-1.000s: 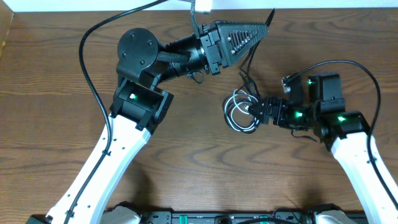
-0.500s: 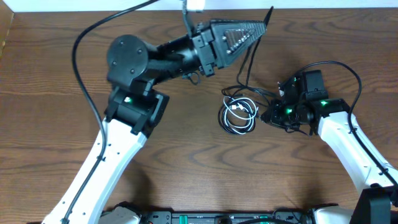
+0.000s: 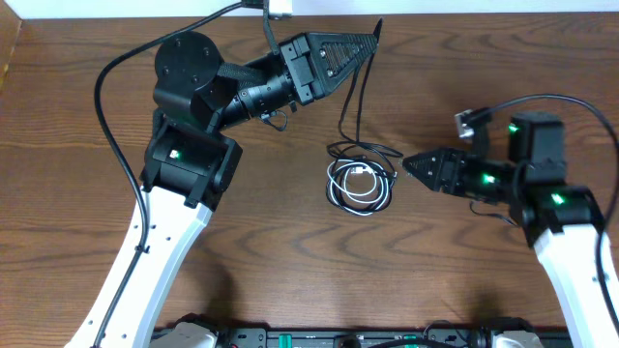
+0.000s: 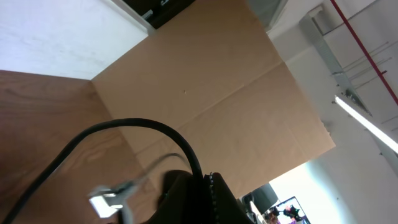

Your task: Untangle cables

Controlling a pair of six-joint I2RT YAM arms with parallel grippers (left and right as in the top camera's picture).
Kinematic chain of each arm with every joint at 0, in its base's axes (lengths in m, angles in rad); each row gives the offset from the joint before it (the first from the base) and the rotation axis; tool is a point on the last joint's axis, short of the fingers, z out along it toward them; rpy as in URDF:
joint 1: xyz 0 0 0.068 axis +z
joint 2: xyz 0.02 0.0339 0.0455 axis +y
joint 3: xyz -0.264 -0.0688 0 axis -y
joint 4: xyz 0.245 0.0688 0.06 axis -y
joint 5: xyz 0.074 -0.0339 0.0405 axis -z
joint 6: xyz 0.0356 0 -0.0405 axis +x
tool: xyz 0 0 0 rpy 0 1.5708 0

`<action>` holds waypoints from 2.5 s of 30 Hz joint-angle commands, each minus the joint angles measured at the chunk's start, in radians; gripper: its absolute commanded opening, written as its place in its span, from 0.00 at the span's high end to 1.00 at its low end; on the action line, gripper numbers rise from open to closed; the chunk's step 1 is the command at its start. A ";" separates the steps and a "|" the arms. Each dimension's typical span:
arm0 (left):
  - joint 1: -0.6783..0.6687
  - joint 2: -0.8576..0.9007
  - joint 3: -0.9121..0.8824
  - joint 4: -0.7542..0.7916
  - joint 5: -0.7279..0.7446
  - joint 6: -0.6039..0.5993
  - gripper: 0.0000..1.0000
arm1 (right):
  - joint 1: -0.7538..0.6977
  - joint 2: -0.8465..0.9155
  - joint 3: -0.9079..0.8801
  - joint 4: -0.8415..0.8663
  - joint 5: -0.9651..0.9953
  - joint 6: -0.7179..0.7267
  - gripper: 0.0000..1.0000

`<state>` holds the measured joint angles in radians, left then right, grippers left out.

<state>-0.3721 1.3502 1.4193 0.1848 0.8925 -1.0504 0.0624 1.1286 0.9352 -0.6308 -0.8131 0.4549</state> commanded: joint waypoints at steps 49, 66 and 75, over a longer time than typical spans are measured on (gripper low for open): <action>-0.024 -0.005 0.015 -0.554 -0.595 0.029 0.93 | 0.154 -0.070 0.013 0.040 0.158 -0.131 0.99; 0.007 0.079 -0.010 -0.969 -1.613 0.182 0.92 | 0.153 -0.575 0.013 -0.042 0.856 0.188 0.99; 0.119 0.212 -0.010 -0.908 -1.632 0.235 0.93 | 0.153 -0.602 0.013 -0.296 1.191 0.232 0.99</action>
<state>-0.2939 1.5444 1.4193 -0.7410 -0.6750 -0.8646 0.2111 0.5293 0.9375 -0.8852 0.1814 0.6418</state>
